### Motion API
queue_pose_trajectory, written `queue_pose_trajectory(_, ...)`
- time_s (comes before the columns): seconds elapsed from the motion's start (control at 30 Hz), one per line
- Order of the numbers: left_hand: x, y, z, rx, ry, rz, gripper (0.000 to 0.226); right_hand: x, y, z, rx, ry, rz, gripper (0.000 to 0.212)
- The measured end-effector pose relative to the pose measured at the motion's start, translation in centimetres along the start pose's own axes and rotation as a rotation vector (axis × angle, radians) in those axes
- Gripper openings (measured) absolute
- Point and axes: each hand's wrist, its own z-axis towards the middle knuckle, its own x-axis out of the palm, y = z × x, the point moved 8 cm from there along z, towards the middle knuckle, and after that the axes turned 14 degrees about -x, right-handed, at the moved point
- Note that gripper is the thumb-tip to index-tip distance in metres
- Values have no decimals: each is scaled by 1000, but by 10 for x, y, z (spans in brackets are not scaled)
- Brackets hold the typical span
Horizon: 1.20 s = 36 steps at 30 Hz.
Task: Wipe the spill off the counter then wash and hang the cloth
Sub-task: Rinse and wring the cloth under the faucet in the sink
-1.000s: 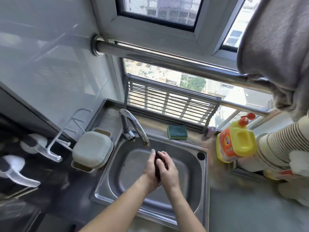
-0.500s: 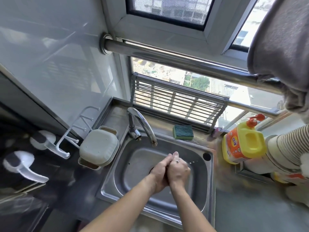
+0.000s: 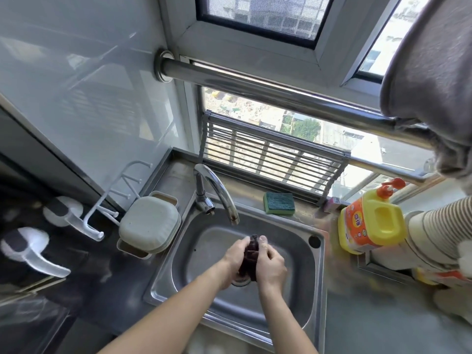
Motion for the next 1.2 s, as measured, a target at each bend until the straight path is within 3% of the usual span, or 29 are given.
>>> queue_pose_trajectory(0.03, 1, -2, -3, 28, 7, 10, 27, 9, 2, -3, 12, 89, 46, 37)
queue_pose_trajectory(0.1, -7, -4, -5, 91, -23, -5, 20, 23, -5, -5, 72, 222, 220, 64)
queue_pose_trajectory(0.17, -19, -4, -5, 88, -66, -90, 22, 26, -9, -2, 119, 279, 377, 76)
queue_pose_trajectory(0.27, -42, -2, 0, 75, -193, -191, 20, 14, -9, 7, 115, 211, 393, 42)
queue_pose_trajectory(0.3, -46, -4, -1, 87, -227, -191, 17, 9, -10, 8, 111, 134, 352, 27)
queue_pose_trajectory(0.37, -43, -6, -2, 89, -246, -154, 19, 0, -10, 6, 113, -33, 294, 19)
queue_pose_trajectory(0.43, -28, -1, -3, 40, -172, -139, 18, 2, -2, -2, 98, -81, 254, 26)
queue_pose_trajectory(0.5, -9, 6, -4, -19, -73, -129, 32, 16, 7, -10, 9, 23, 141, 32)
queue_pose_trajectory(0.57, 4, 5, -7, 8, -17, -129, 47, 23, 14, -13, -61, 85, 22, 24)
queue_pose_trajectory(0.63, 4, 4, -7, 51, -43, -137, 54, 21, 16, -9, -90, 34, -34, 23)
queue_pose_trajectory(0.8, 3, 1, -3, 114, -104, -148, 45, 6, 16, -1, -10, -105, -151, 39)
queue_pose_trajectory(1.03, 4, -5, -8, 134, -104, -176, 34, 5, 25, 5, 38, -75, -199, 43)
queue_pose_trajectory(1.2, -6, -11, -12, 249, -138, 126, 40, 7, 11, 10, 198, 37, -159, 54)
